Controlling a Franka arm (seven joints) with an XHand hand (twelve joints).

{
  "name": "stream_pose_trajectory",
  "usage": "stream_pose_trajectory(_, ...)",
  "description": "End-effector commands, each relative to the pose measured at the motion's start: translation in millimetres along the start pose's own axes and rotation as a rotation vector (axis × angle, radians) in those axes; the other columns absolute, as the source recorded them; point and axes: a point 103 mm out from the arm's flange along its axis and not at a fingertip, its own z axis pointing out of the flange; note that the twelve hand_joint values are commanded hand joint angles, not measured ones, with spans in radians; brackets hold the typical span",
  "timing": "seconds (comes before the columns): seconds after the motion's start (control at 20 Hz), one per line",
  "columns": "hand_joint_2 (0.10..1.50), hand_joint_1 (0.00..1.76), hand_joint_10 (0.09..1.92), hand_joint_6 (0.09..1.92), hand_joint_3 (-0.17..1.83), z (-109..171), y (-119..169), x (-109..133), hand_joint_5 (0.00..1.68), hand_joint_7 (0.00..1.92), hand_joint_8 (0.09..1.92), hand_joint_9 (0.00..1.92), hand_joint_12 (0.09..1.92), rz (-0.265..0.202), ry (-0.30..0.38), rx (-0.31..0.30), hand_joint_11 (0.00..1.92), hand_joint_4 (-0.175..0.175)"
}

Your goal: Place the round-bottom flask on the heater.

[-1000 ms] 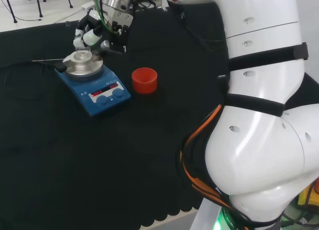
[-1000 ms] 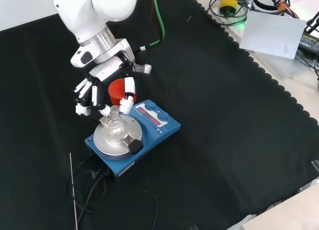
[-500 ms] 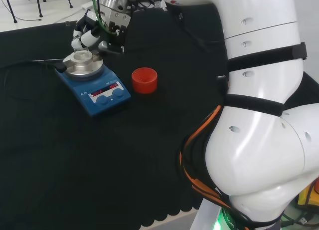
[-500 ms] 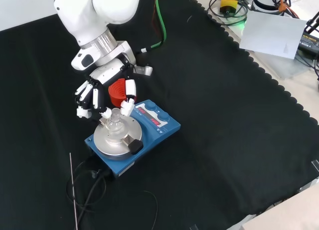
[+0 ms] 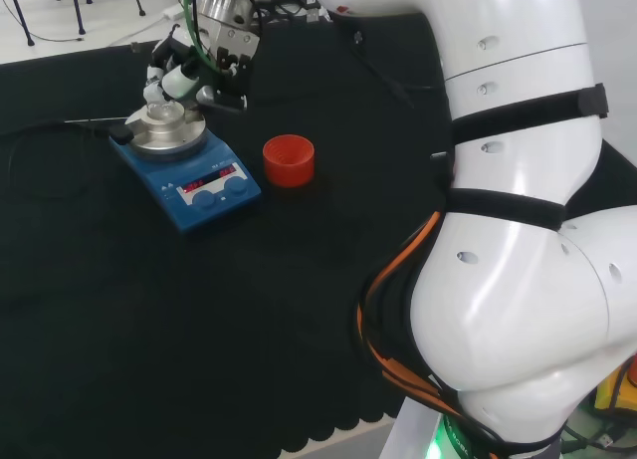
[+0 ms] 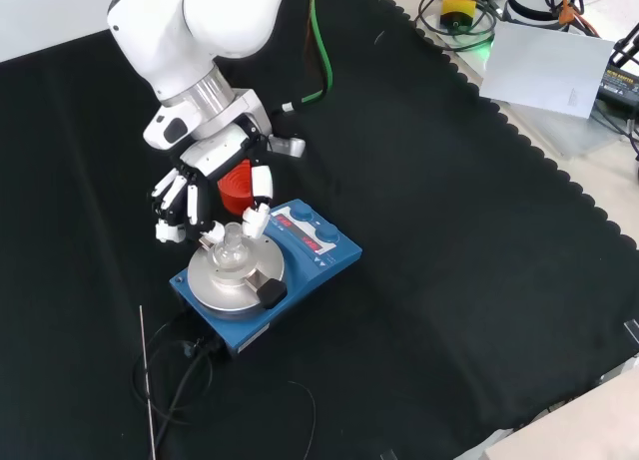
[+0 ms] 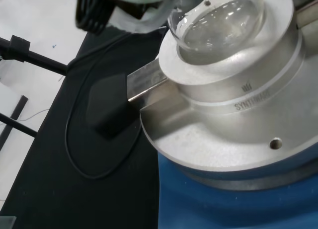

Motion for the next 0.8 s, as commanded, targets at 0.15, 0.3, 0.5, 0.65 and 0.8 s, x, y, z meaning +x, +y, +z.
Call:
stream_pose_trajectory(0.15, 0.69, 1.07, 0.59, 1.09, 0.79, 4.7, 0.2, -3.1, 1.06, 0.25, 0.51, 0.48, 1.35, -0.001, 0.002, 0.003, 0.10, 0.175)
stream_pose_trajectory(0.3, 0.76, 1.06, 0.59, 1.09, 0.69, 3.9, -0.1, -2.3, 1.03, 0.25, 0.52, 0.47, 1.35, -0.017, 0.022, 0.013, 0.09, 0.157)
stream_pose_trajectory(0.5, 0.81, 1.01, 0.63, 0.99, 0.52, 0.4, -2.1, 0.1, 0.75, 0.21, 0.54, 0.41, 1.37, -0.044, -0.022, 0.013, 0.03, 0.078)
stream_pose_trajectory(0.65, 0.66, 1.00, 0.65, 0.85, 0.74, -1.4, -4.2, 1.8, 0.54, 0.19, 0.54, 0.38, 1.36, -0.052, -0.034, 0.021, 0.00, 0.028)
stream_pose_trajectory(0.8, 0.60, 0.99, 0.67, 0.63, 0.81, -2.8, -5.8, 3.1, 0.41, 0.16, 0.56, 0.36, 1.34, -0.049, -0.051, 0.033, 0.00, 0.012)
